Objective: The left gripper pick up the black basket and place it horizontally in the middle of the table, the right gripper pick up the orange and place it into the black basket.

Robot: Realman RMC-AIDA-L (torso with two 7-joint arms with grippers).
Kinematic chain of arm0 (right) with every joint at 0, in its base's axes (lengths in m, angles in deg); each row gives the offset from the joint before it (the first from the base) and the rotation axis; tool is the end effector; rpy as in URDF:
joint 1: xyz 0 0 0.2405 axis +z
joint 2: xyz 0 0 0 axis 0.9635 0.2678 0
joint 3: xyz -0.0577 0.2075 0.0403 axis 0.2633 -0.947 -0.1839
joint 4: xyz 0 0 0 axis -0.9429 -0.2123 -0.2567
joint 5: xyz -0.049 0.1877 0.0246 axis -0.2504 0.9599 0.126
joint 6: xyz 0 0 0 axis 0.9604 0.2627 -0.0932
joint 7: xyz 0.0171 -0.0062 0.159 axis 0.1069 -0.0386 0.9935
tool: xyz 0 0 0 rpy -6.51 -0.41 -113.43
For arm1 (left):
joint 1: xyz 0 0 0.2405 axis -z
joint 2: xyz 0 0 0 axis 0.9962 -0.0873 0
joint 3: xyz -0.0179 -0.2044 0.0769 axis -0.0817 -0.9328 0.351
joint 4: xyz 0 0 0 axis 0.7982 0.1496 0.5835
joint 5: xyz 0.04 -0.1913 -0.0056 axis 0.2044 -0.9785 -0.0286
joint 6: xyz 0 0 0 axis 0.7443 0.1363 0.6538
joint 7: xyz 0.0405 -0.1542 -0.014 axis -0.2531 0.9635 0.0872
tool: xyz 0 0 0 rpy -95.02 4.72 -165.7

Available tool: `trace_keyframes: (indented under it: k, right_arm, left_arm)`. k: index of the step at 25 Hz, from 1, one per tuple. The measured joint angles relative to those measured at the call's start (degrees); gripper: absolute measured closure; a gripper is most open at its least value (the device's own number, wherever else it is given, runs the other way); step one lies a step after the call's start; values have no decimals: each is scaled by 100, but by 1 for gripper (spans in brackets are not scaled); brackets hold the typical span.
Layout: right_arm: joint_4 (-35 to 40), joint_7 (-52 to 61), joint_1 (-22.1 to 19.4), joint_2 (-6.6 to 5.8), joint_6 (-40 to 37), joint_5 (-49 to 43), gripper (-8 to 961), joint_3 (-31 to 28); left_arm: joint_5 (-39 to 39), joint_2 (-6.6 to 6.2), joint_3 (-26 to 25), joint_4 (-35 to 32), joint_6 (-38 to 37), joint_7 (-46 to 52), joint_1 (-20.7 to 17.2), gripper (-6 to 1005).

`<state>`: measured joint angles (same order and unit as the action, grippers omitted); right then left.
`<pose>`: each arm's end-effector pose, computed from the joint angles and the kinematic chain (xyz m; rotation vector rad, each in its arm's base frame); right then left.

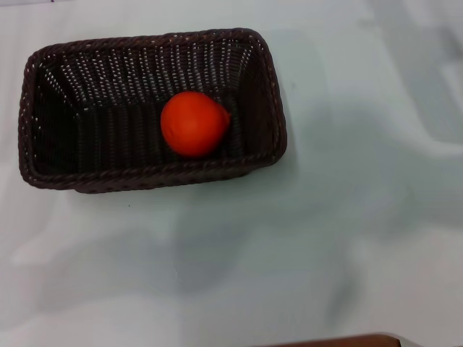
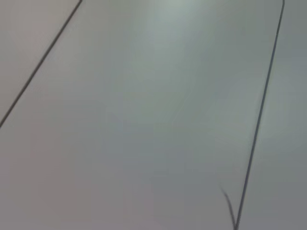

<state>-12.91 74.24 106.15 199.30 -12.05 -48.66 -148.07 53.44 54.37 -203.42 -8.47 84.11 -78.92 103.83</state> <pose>0.2534 0.3637 0.0809 -0.6079 -1.4404 -1.4108 -0.2988 0.2810 0.1150 -1.2564 -0.5375 -1.2109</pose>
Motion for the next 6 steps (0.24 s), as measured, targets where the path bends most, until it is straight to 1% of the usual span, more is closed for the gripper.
trace_keyframes:
  k: [6]
  right_arm:
    - [81, -86, -64, -1, -43, 274, 38, -22]
  left_arm:
    - [-106, 8, -1, -41, 3, -17, 6, 128]
